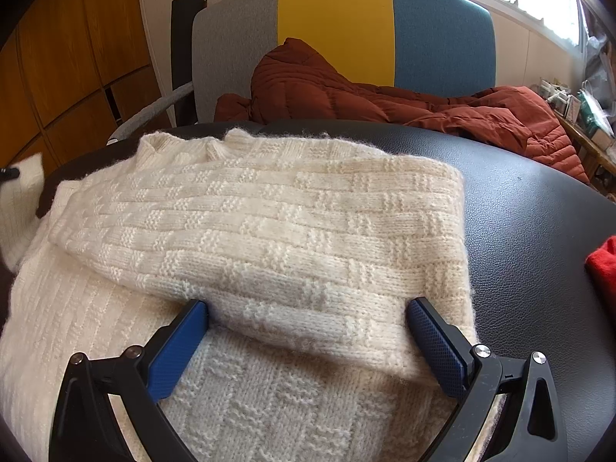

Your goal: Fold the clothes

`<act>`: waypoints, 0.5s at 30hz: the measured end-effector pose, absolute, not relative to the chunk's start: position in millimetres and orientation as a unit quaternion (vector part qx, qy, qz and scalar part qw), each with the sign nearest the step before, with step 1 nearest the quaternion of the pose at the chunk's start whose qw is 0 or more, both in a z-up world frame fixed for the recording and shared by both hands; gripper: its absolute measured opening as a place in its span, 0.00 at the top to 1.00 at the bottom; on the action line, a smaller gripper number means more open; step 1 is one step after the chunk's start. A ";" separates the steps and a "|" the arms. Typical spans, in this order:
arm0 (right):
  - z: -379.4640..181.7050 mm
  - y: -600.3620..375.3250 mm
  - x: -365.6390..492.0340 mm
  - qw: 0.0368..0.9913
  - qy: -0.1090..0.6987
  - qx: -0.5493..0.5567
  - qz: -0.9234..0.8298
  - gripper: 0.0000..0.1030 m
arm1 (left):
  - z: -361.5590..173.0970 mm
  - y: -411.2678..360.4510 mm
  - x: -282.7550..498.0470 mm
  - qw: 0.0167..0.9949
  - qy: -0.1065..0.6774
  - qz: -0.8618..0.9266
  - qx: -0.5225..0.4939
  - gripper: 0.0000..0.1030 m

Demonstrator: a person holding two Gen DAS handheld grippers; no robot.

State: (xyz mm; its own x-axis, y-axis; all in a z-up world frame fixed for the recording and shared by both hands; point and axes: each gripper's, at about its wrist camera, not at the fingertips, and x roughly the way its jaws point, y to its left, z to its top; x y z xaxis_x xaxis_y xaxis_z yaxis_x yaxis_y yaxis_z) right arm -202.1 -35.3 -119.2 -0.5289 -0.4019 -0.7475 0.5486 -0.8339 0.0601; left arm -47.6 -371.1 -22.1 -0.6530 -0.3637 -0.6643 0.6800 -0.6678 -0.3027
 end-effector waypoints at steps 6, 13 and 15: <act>-118.9 -34.5 -203.0 0.274 0.091 0.401 -0.869 0.00 | -35.1 -270.3 -83.5 0.198 0.174 -0.901 0.344 0.77; -119.0 -35.2 -203.2 0.273 0.091 0.402 -0.869 0.00 | -64.6 -225.6 -19.2 0.155 0.122 -0.915 0.352 0.65; -118.7 -35.9 -203.3 0.273 0.092 0.403 -0.869 0.00 | -76.4 -226.5 -0.6 0.172 0.104 -0.912 0.357 0.65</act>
